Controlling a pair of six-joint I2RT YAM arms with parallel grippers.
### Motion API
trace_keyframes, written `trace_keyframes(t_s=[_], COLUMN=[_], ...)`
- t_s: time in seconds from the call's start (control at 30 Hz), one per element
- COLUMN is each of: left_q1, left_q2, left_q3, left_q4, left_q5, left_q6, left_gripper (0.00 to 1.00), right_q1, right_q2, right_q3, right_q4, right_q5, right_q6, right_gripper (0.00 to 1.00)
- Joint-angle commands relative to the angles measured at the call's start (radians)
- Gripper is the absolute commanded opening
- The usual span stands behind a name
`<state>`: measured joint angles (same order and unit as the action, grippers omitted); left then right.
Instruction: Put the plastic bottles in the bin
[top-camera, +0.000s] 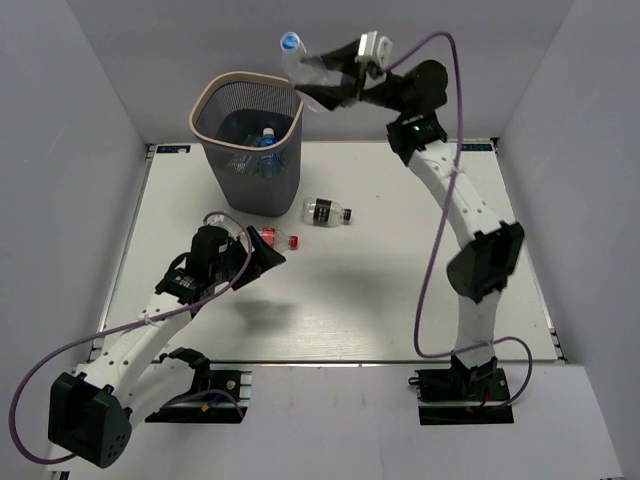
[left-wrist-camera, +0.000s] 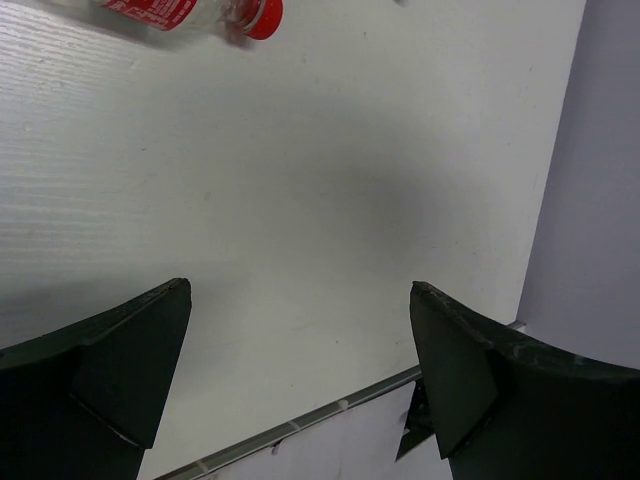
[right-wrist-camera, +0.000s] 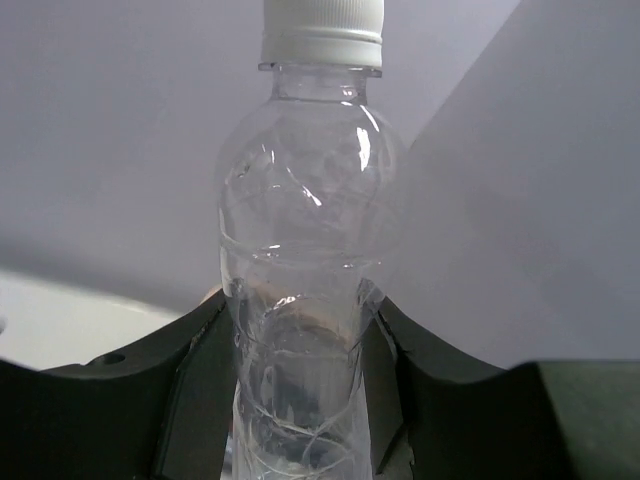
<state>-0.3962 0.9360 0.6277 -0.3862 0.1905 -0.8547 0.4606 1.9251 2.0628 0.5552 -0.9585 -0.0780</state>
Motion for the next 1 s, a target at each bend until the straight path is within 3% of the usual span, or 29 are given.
trace_keyframes(t_s=[0.0, 0.03, 0.2, 0.3, 0.47, 0.53, 0.73, 0.77, 0.8, 0.83, 0.9, 0.93, 0.97], left_q1=[0.002, 0.002, 0.002, 0.002, 0.002, 0.002, 0.013, 0.013, 0.013, 0.004, 0.003, 0.003, 0.003], left_q2=[-0.045, -0.069, -0.112, -0.121, -0.076, -0.042, 0.055, 0.070, 0.098, 0.110, 0.135, 0.161, 0.171], left_q3=[-0.022, -0.022, -0.056, -0.065, -0.045, -0.045, -0.059, -0.059, -0.059, -0.059, -0.046, -0.030, -0.017], left_q4=[0.032, 0.046, 0.095, 0.131, 0.181, 0.194, 0.273, 0.283, 0.293, 0.315, 0.316, 0.290, 0.271], left_q5=[-0.003, -0.003, -0.003, -0.032, -0.062, -0.082, -0.166, -0.177, -0.207, -0.226, -0.275, -0.295, -0.340], left_q6=[-0.041, -0.056, -0.174, -0.217, -0.242, -0.256, -0.307, -0.317, -0.317, -0.326, -0.339, -0.339, -0.357], left_gripper=[1.00, 1.00, 1.00, 1.00, 1.00, 1.00, 1.00, 1.00, 1.00, 1.00, 1.00, 1.00, 1.00], right_q1=[0.044, 0.068, 0.139, 0.156, 0.168, 0.167, 0.148, 0.142, 0.136, 0.109, 0.061, 0.050, 0.033], right_q2=[0.178, 0.220, 0.325, 0.359, 0.414, 0.405, 0.335, 0.304, 0.260, 0.232, 0.093, 0.016, -0.053], right_q3=[0.207, 0.297, 0.327, 0.303, 0.341, 0.321, 0.263, 0.248, 0.167, 0.128, 0.030, -0.145, -0.197], right_q4=[0.155, 0.146, 0.157, 0.169, 0.152, 0.153, 0.150, 0.153, 0.161, 0.185, 0.192, 0.164, 0.144], right_q5=[0.157, 0.174, 0.277, 0.328, 0.388, 0.385, 0.383, 0.391, 0.394, 0.403, 0.454, 0.469, 0.457], right_q6=[0.235, 0.212, 0.138, 0.139, 0.129, 0.133, 0.139, 0.141, 0.147, 0.177, 0.210, 0.202, 0.190], right_gripper=[0.19, 0.21, 0.32, 0.44, 0.78, 0.86, 0.89, 0.88, 0.77, 0.59, 0.00, 0.00, 0.00])
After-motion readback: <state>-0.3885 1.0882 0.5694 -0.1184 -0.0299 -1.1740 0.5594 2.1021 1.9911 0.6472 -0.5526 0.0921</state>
